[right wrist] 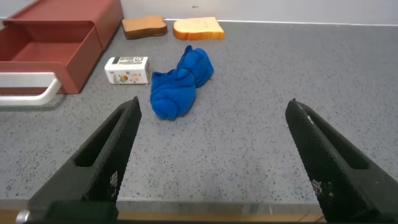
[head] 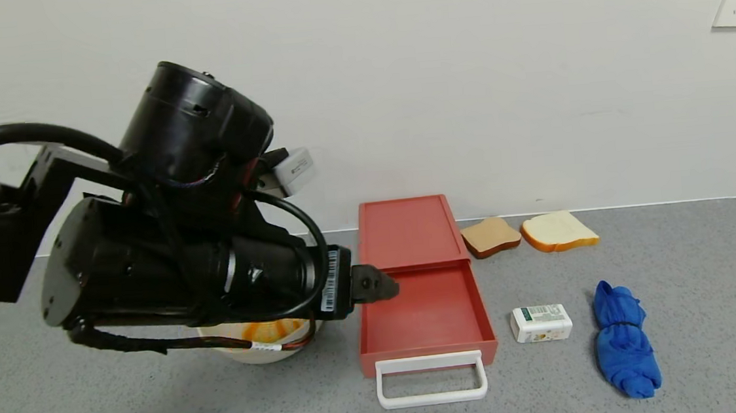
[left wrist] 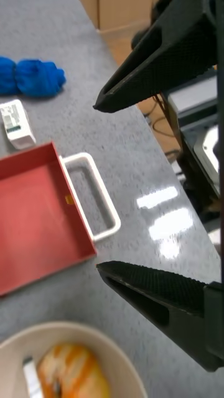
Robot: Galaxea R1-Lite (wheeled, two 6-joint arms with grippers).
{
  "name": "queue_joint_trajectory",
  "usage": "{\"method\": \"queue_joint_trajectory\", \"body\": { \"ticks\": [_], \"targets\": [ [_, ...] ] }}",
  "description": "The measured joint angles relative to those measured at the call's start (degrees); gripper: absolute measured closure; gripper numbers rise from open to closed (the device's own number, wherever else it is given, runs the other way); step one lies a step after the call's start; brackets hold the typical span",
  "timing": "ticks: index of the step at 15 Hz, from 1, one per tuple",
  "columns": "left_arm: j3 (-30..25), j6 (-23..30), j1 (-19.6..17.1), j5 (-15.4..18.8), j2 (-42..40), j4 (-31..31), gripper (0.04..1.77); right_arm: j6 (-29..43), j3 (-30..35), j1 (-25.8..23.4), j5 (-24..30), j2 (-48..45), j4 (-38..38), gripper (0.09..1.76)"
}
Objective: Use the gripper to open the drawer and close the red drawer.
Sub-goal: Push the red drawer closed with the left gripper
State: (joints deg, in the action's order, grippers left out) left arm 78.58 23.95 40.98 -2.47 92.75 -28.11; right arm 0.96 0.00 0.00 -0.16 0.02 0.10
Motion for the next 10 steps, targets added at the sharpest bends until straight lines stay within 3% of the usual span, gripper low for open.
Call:
{"method": "queue_joint_trajectory", "body": {
  "ticks": [4, 10],
  "targets": [
    [-3.6, -3.5, -6.4, 5.3, -4.2, 1.2, 0.09, 0.0, 0.0, 0.0, 0.0, 0.0, 0.0, 0.14],
    [-4.2, -3.5, -10.1, 5.1, -5.4, 1.6, 0.09, 0.0, 0.0, 0.0, 0.0, 0.0, 0.0, 0.14]
  ]
}}
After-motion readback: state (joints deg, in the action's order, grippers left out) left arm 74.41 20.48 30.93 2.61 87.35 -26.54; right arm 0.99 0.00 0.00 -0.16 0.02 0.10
